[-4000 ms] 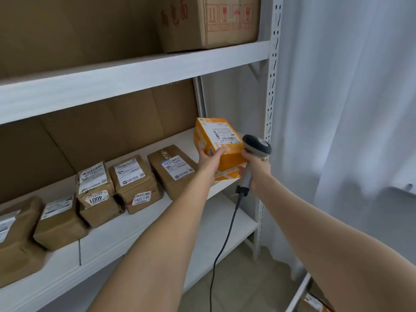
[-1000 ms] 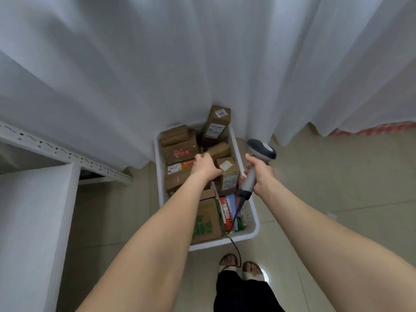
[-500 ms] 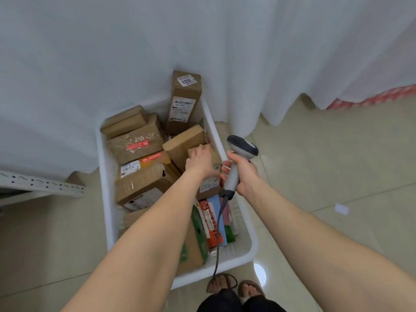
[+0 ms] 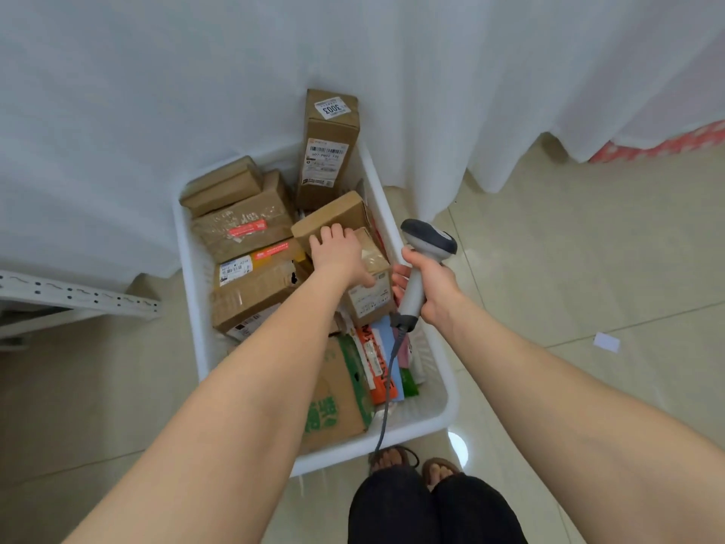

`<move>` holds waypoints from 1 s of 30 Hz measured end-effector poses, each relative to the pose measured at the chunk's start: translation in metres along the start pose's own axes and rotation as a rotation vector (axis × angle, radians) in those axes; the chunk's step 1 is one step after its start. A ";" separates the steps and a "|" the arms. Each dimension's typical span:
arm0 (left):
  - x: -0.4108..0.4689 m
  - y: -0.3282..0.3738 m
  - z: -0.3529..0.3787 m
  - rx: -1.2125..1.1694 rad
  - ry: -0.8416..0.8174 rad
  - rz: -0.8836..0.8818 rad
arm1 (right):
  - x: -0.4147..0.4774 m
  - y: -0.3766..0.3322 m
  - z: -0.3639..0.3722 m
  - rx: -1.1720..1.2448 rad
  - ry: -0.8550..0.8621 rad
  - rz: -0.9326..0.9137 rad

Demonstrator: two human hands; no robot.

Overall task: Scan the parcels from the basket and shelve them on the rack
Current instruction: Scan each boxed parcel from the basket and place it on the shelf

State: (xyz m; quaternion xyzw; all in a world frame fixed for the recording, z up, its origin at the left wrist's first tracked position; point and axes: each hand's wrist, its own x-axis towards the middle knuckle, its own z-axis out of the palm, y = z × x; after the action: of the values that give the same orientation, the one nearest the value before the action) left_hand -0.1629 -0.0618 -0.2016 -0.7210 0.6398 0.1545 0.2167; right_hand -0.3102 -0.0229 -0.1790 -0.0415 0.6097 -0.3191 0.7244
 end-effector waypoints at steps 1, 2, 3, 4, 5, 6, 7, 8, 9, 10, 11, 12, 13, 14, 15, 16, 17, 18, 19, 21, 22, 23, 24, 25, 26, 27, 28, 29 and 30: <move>-0.007 -0.006 -0.012 -0.046 -0.016 -0.017 | -0.010 -0.003 0.003 -0.010 0.008 -0.002; -0.015 -0.013 -0.026 -0.097 -0.038 -0.034 | -0.021 -0.007 0.006 -0.016 0.013 -0.007; -0.024 -0.021 -0.043 -0.155 -0.062 -0.051 | -0.034 -0.012 0.011 -0.020 0.011 -0.013; -0.033 -0.029 -0.061 -0.221 -0.079 -0.071 | -0.049 -0.017 0.017 -0.026 0.007 -0.020; -0.044 -0.037 -0.079 -0.289 -0.086 -0.093 | -0.065 -0.024 0.024 -0.035 0.004 -0.027; -0.055 -0.046 -0.099 -0.348 -0.084 -0.116 | -0.081 -0.031 0.031 -0.049 0.007 -0.035; -0.068 -0.056 -0.119 -0.394 -0.075 -0.137 | -0.099 -0.038 0.039 -0.062 0.012 -0.044; -0.080 -0.065 -0.139 -0.428 -0.066 -0.159 | -0.117 -0.046 0.046 -0.071 0.016 -0.052; -0.093 -0.075 -0.160 -0.454 -0.059 -0.179 | -0.135 -0.054 0.053 -0.072 0.020 -0.059; -0.106 -0.084 -0.182 -0.474 -0.058 -0.193 | -0.154 -0.062 0.061 -0.072 0.023 -0.065; -0.120 -0.094 -0.204 -0.491 -0.061 -0.201 | -0.172 -0.071 0.068 -0.076 0.027 -0.076; -0.134 -0.103 -0.225 -0.504 -0.060 -0.205 | -0.191 -0.079 0.075 -0.086 0.032 -0.090; -0.148 -0.112 -0.245 -0.514 -0.054 -0.208 | -0.210 -0.087 0.081 -0.097 0.033 -0.103; -0.162 -0.120 -0.265 -0.526 -0.047 -0.212 | -0.228 -0.095 0.088 -0.106 0.033 -0.114; -0.176 -0.128 -0.284 -0.547 -0.045 -0.214 | -0.247 -0.102 0.095 -0.121 0.032 -0.120; -0.191 -0.135 -0.301 -0.582 -0.049 -0.212 | -0.265 -0.109 0.102 -0.138 0.027 -0.123; -0.204 -0.141 -0.319 -0.624 -0.058 -0.202 | -0.283 -0.115 0.109 -0.150 0.007 -0.123; -0.218 -0.147 -0.335 -0.665 -0.067 -0.187 | -0.300 -0.120 0.116 -0.158 -0.023 -0.118; -0.232 -0.151 -0.351 -0.697 -0.075 -0.169 | -0.317 -0.124 0.122 -0.165 -0.058 -0.111; -0.260 -0.158 -0.382 -0.742 -0.094 -0.126 | -0.349 -0.131 0.132 -0.189 -0.123 -0.109; -0.274 -0.161 -0.397 -0.753 -0.103 -0.108 | -0.363 -0.134 0.135 -0.207 -0.150 -0.114; -0.287 -0.163 -0.410 -0.761 -0.109 -0.097 | -0.377 -0.136 0.137 -0.224 -0.176 -0.121; -0.300 -0.166 -0.422 -0.765 -0.114 -0.090 | -0.389 -0.137 0.138 -0.240 -0.200 -0.128; -0.314 -0.168 -0.433 -0.761 -0.116 -0.091 | -0.400 -0.137 0.139 -0.250 -0.226 -0.128; -0.328 -0.170 -0.443 -0.752 -0.110 -0.096 | -0.410 -0.138 0.138 -0.260 -0.251 -0.125; -0.342 -0.172 -0.452 -0.750 -0.099 -0.105 | -0.418 -0.138 0.137 -0.272 -0.275 -0.123; -0.356 -0.173 -0.459 -0.759 -0.087 -0.112 | -0.426 -0.138 0.135 -0.283 -0.298 -0.118; -0.370 -0.175 -0.466 -0.776 -0.074 -0.116 | -0.433 -0.139 0.132 -0.290 -0.326 -0.110; -0.385 -0.175 -0.471 -0.799 -0.055 -0.119 | -0.442 -0.139 0.129 -0.293 -0.361 -0.097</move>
State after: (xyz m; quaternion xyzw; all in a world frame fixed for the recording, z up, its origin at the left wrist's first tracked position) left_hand -0.0669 0.0424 0.4151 -0.7800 0.4803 0.3974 -0.0551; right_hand -0.2731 0.0517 0.2950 -0.2318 0.5075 -0.2490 0.7916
